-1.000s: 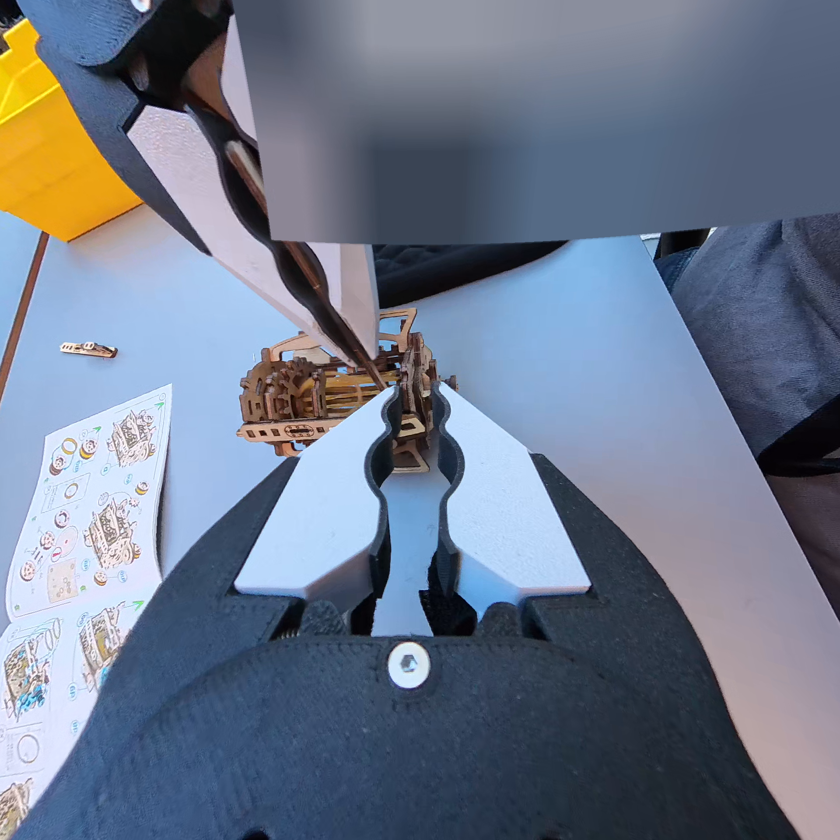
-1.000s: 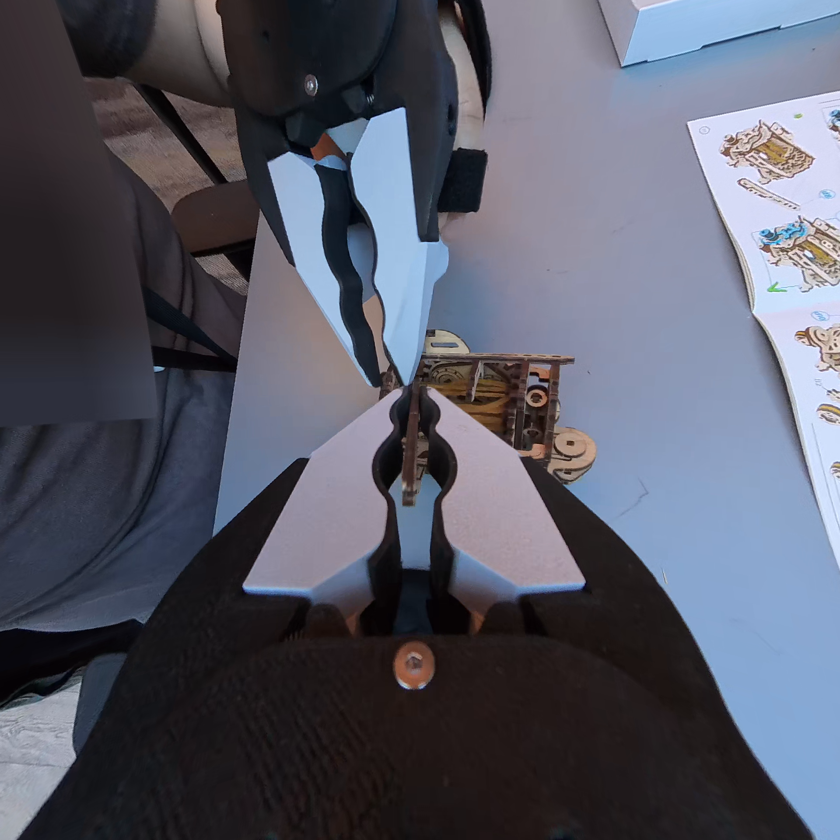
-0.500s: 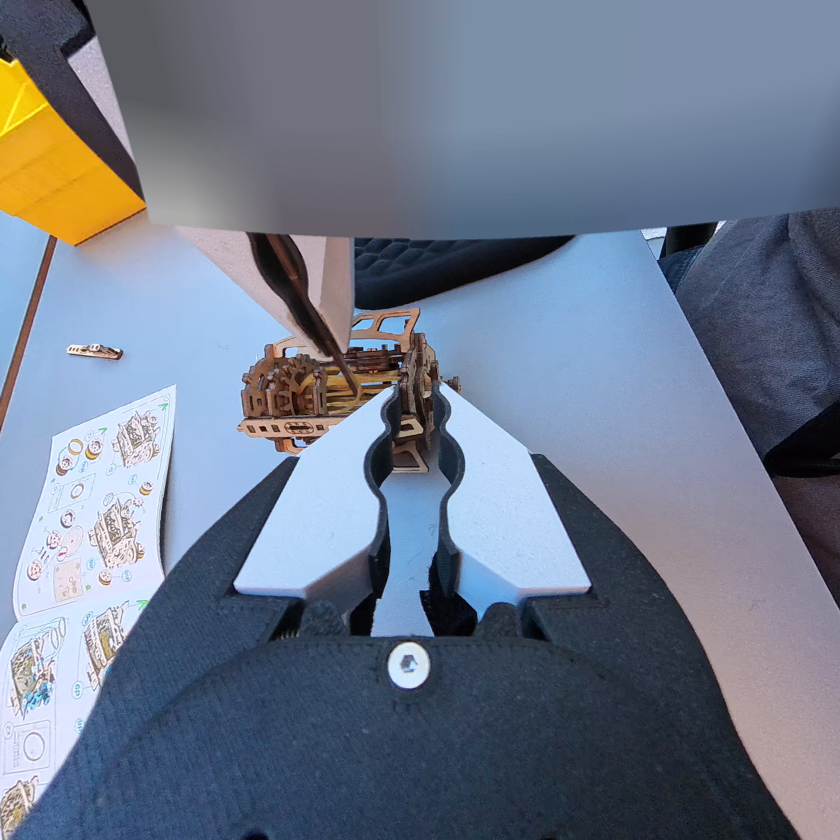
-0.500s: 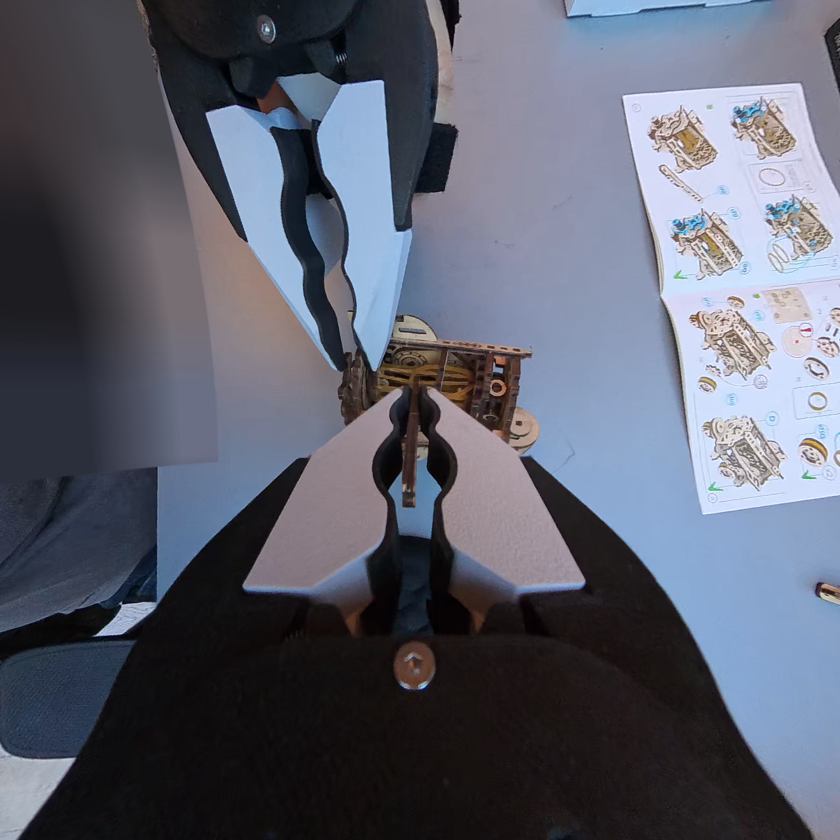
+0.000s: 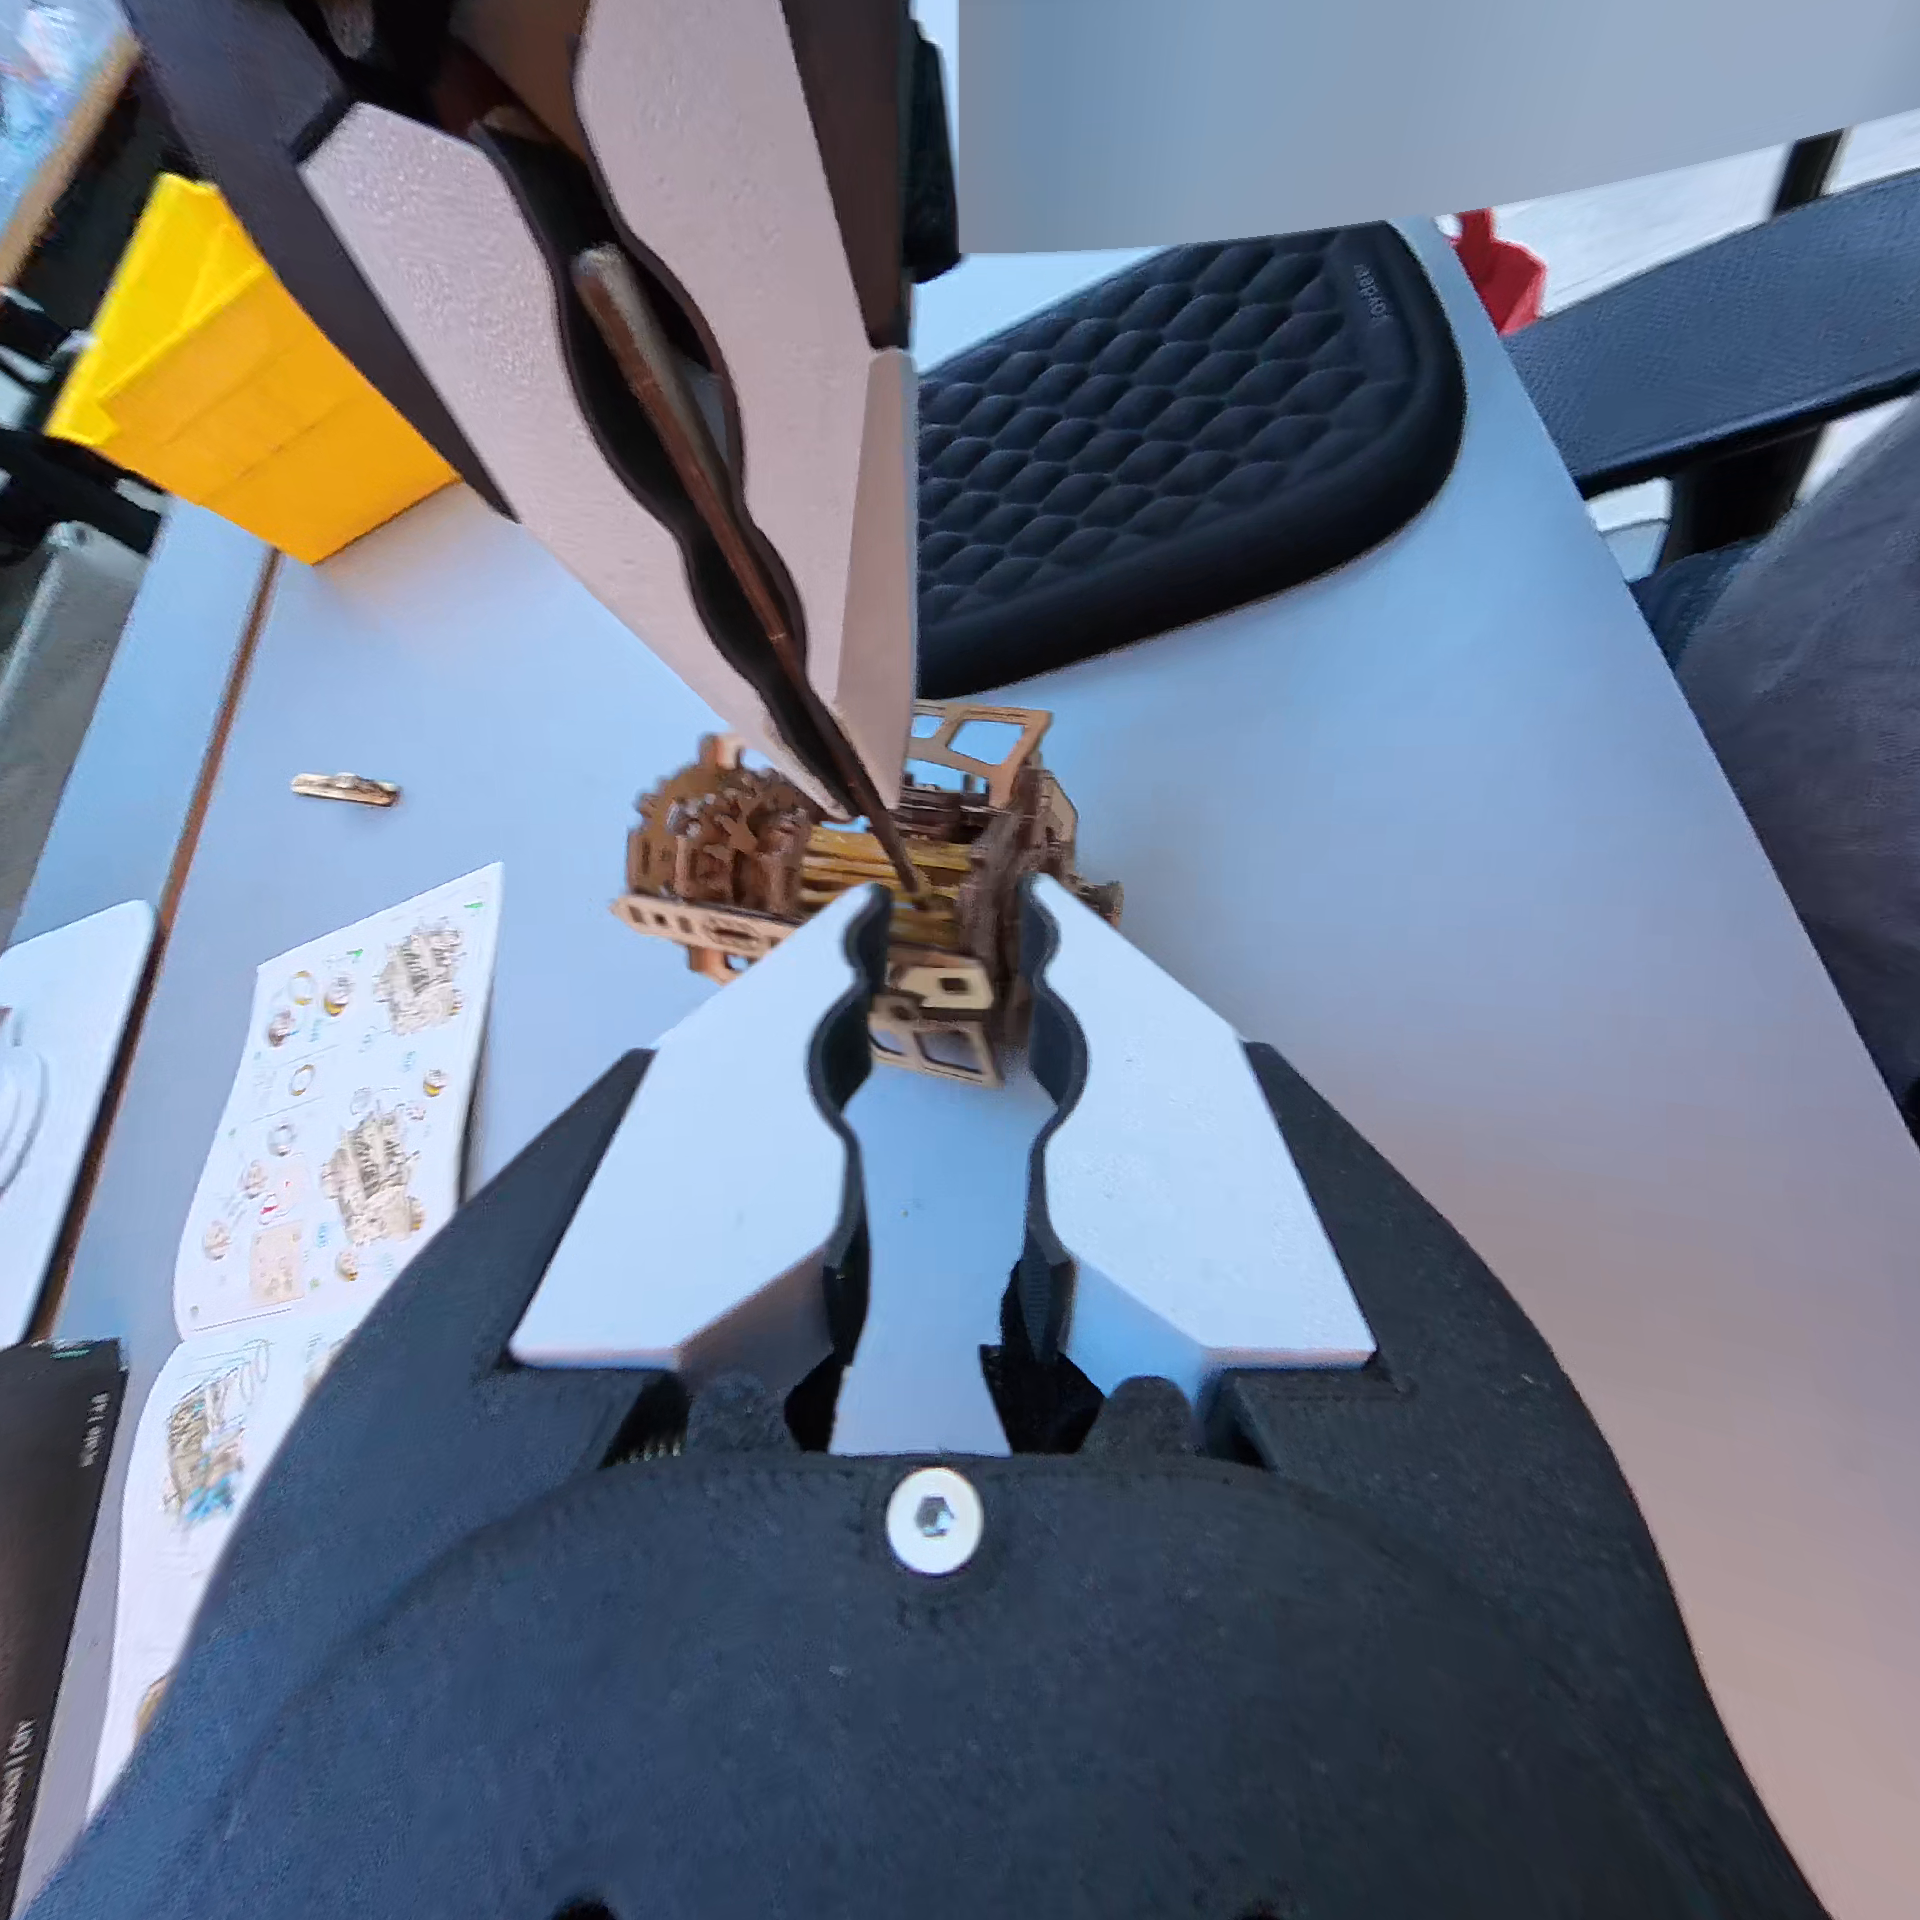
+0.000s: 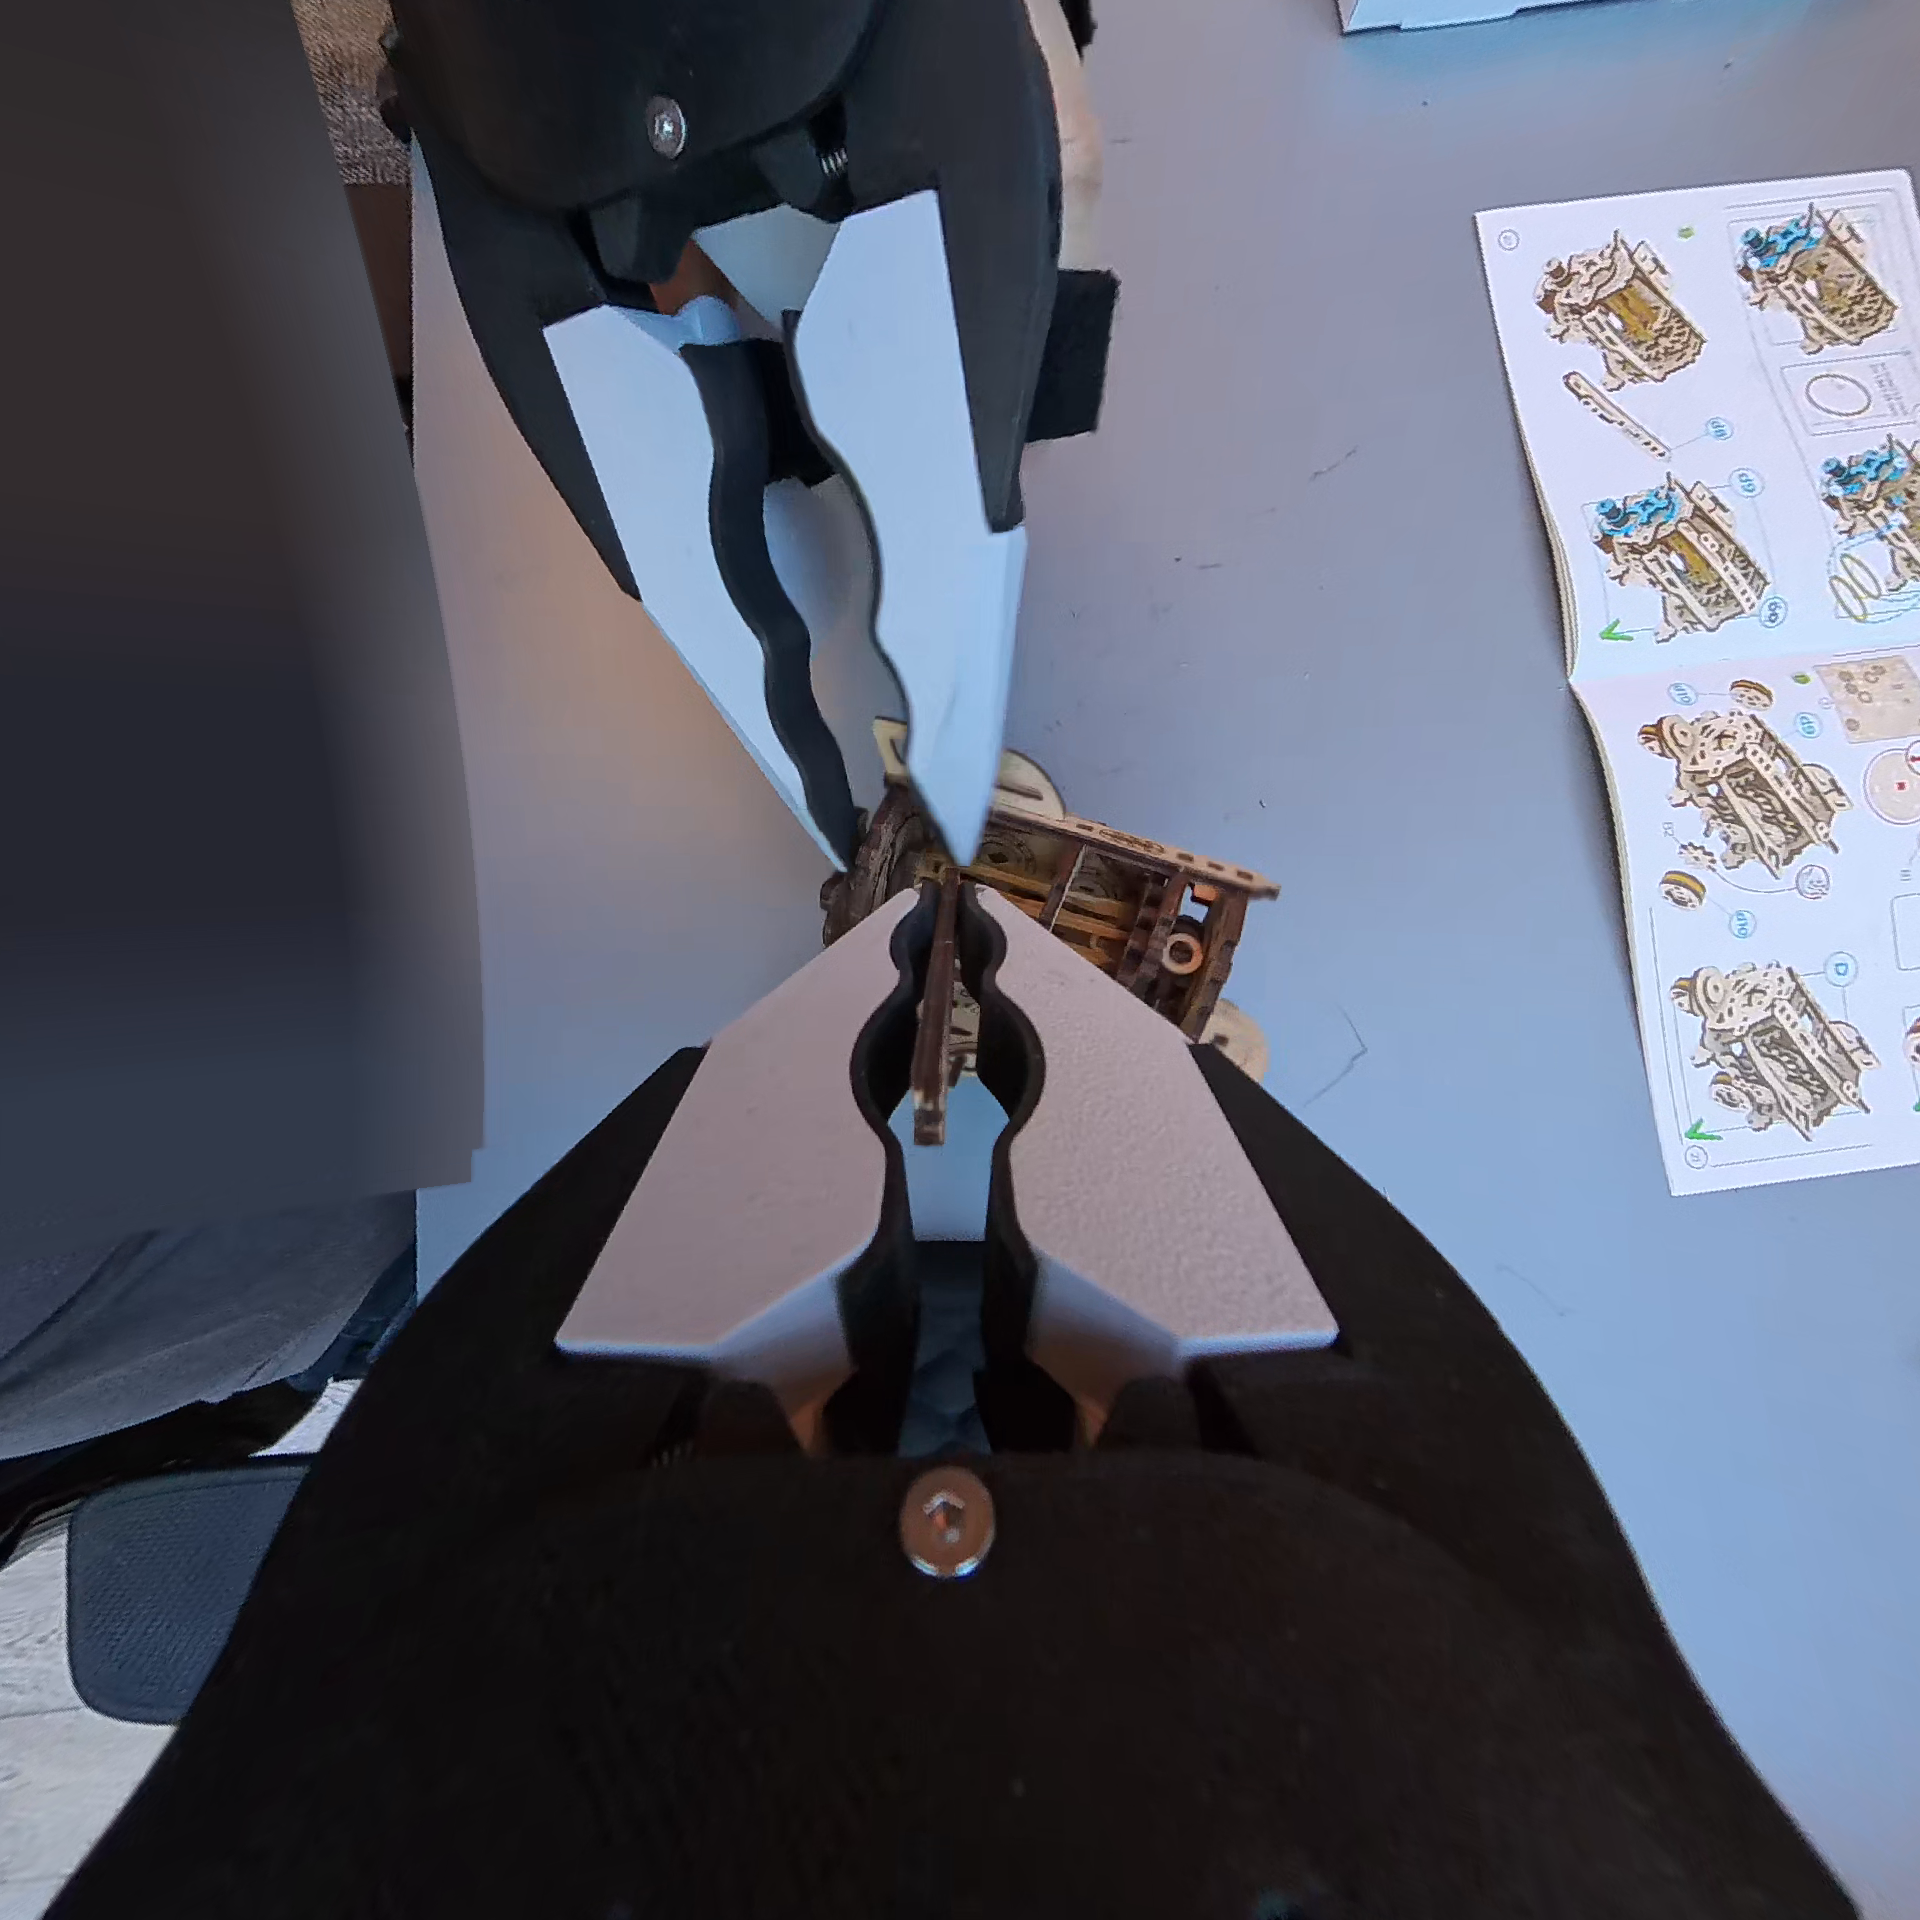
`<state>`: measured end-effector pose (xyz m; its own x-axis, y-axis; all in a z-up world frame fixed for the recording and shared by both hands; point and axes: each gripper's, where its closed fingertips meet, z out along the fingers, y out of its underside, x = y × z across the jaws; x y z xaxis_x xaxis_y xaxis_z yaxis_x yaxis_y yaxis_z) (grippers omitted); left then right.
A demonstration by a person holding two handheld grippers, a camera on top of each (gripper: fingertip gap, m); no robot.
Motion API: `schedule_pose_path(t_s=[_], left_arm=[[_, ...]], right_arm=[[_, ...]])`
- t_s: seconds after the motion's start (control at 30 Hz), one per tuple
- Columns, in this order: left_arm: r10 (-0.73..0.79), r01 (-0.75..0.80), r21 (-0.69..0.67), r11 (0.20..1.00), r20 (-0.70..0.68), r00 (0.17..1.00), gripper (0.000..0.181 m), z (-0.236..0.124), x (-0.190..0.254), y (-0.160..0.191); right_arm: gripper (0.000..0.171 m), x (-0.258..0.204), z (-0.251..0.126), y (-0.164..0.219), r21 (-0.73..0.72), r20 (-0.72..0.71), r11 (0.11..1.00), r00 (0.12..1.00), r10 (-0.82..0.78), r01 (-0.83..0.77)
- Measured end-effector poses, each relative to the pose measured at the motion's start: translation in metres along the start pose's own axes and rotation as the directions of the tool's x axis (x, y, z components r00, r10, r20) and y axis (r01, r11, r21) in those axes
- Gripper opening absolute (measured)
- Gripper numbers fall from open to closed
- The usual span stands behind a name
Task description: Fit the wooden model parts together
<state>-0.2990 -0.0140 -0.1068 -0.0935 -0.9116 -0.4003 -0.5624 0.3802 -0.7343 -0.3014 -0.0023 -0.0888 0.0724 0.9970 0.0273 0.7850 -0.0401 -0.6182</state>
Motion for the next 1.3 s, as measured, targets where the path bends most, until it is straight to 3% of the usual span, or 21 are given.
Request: schedule_pose_path(t_s=[0.03, 0.1, 0.3, 0.7, 0.97, 1.3], left_arm=[[-0.002, 0.001, 0.004, 1.000, 0.020, 1.000, 0.031, 0.000, -0.003, -0.001], [-0.010, 0.010, 0.010, 1.000, 0.027, 1.000, 0.035, 0.002, -0.004, -0.002], [0.041, -0.041, 0.011, 0.999, -0.011, 0.999, 0.025, 0.005, 0.002, -0.005], [0.069, -0.069, -0.020, 0.997, 0.002, 0.998, 0.023, 0.006, 0.003, -0.006], [0.058, -0.058, -0.002, 0.998, 0.027, 0.998, 0.031, 0.005, 0.000, -0.006], [0.063, -0.063, -0.004, 0.998, -0.002, 0.998, 0.018, 0.005, 0.005, -0.005]], right_arm=[[0.001, -0.001, 0.000, 0.000, 0.002, 0.007, 1.000, 1.000, 0.005, -0.005], [0.001, -0.002, 0.000, -0.002, 0.012, 0.016, 1.000, 1.000, 0.011, -0.012], [0.001, -0.007, -0.003, -0.003, 0.004, 0.038, 1.000, 0.999, 0.021, -0.021], [0.001, -0.010, -0.011, 0.000, 0.032, 0.109, 0.997, 0.992, 0.068, -0.072], [0.001, -0.009, -0.009, -0.001, 0.063, 0.168, 0.991, 0.980, 0.107, -0.119], [0.001, -0.007, -0.009, 0.001, 0.055, 0.197, 0.990, 0.973, 0.117, -0.131]])
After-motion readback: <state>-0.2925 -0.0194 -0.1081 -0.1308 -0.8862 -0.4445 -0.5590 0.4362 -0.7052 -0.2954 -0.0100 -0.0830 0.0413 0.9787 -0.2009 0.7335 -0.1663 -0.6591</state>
